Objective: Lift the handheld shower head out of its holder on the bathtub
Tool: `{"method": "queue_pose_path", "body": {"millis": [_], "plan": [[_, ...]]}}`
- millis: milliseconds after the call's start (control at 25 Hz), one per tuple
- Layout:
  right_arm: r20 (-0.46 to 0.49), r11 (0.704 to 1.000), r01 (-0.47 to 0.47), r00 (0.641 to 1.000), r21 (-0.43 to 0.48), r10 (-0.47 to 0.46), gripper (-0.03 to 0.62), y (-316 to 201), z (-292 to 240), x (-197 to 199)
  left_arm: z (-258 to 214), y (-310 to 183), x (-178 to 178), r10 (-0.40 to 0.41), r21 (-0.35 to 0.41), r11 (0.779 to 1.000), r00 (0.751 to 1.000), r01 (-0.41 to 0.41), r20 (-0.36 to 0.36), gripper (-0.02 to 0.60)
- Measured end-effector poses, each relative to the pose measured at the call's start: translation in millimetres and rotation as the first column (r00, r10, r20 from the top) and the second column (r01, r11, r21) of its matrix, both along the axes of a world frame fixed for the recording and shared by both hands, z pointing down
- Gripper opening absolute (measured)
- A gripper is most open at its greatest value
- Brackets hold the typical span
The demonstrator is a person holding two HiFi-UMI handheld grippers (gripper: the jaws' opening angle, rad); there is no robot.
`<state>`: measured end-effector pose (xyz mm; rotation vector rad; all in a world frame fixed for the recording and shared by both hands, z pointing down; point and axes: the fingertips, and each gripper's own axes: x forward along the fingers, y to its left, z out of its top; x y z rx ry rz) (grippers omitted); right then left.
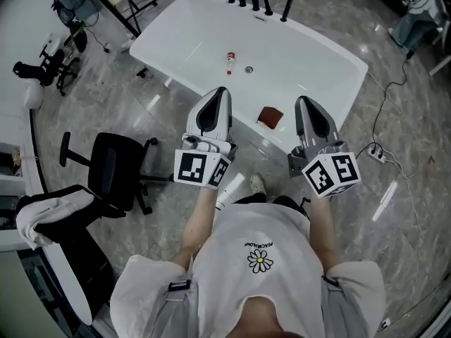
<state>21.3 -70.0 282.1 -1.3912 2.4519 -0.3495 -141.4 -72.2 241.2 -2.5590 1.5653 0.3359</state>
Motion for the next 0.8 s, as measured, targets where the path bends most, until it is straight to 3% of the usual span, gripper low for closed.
{"method": "queue_pose_path", "body": {"millis": [400, 600, 800], "plan": [[-0.046, 0.999, 0.019, 0.999, -0.041, -0.020, 0.022, -107, 20, -11, 10, -105, -19, -0.013, -0.017, 1.000, 1.000, 0.013, -0.005, 0.000], [-0.093, 0.999, -0.030, 0.995, -0.025, 0.028, 0.021, -214, 27, 4, 24, -185, -15, -0.012, -0.036, 0.999, 1.000, 0.012, 0.011, 0.000], [-0.142, 0.991, -0.124, 0.981, 0.055, 0.131, 0.021, -339, 27, 32, 57, -294, 8, 0.055, -0.065, 0.996, 0.998, -0.054, 0.009, 0.000]]}}
